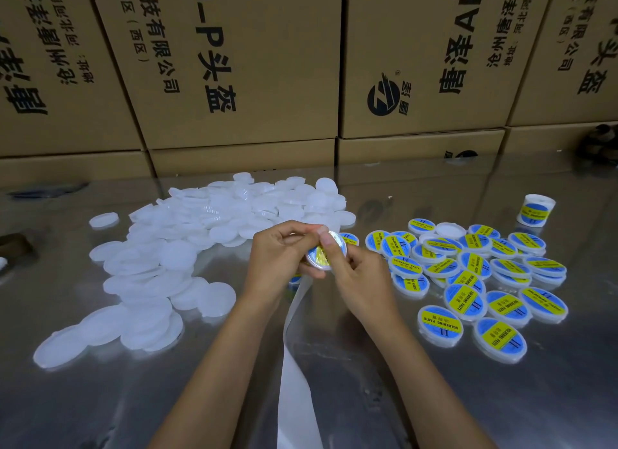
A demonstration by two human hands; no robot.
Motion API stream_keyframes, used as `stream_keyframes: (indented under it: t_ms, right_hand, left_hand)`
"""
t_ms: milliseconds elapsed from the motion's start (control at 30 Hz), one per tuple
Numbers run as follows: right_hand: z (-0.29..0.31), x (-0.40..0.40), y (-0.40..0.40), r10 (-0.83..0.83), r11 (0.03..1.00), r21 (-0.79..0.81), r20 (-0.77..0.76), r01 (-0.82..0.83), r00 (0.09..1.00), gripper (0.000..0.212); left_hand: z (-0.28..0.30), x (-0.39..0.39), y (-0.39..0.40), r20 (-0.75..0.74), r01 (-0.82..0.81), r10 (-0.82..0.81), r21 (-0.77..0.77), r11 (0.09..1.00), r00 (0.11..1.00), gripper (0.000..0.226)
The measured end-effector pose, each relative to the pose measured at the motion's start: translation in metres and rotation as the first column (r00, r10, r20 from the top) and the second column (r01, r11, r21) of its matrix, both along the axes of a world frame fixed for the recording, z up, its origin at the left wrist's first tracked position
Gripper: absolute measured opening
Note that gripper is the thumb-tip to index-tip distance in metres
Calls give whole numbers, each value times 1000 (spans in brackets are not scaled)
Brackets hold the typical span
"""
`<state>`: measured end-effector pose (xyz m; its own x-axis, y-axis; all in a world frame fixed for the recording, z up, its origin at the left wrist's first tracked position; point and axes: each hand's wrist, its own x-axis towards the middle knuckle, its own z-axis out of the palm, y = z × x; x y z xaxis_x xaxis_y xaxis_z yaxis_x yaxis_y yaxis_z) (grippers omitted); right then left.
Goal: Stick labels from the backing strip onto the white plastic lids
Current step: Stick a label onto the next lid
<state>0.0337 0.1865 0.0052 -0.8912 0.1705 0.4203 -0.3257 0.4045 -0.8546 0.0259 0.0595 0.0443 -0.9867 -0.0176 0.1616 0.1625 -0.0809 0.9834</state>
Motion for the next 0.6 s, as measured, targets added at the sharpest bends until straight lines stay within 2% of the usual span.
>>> stream_keyframes:
  t_ms: [100,200,333,433,600]
  right_hand:
    - [-2,0,1,-47,998,30,-17,48,999,58]
    - [-3,-2,2,-94,996,4,-19,94,995,58]
    - [-3,-6,5,-117,992,-56,-2,117,993,58]
    - [-1,-7,6,-39,991,-129,29,42,999,58]
    - [-1,-5,4,85,969,-238,76,-65,993,59]
  left_hand:
    - [-1,-1,2,-4,53,-53,10,999,999,10]
    - [-1,-2,2,4,123,-123,-1,992,992,7]
    - [-2,-4,-4,19,265,-265,-2,964,964,24]
    - [-2,-5,-11,3,321,-321,-76,944,947,38]
    - [-4,-4,-4,-29,240,-246,-124,963,969,43]
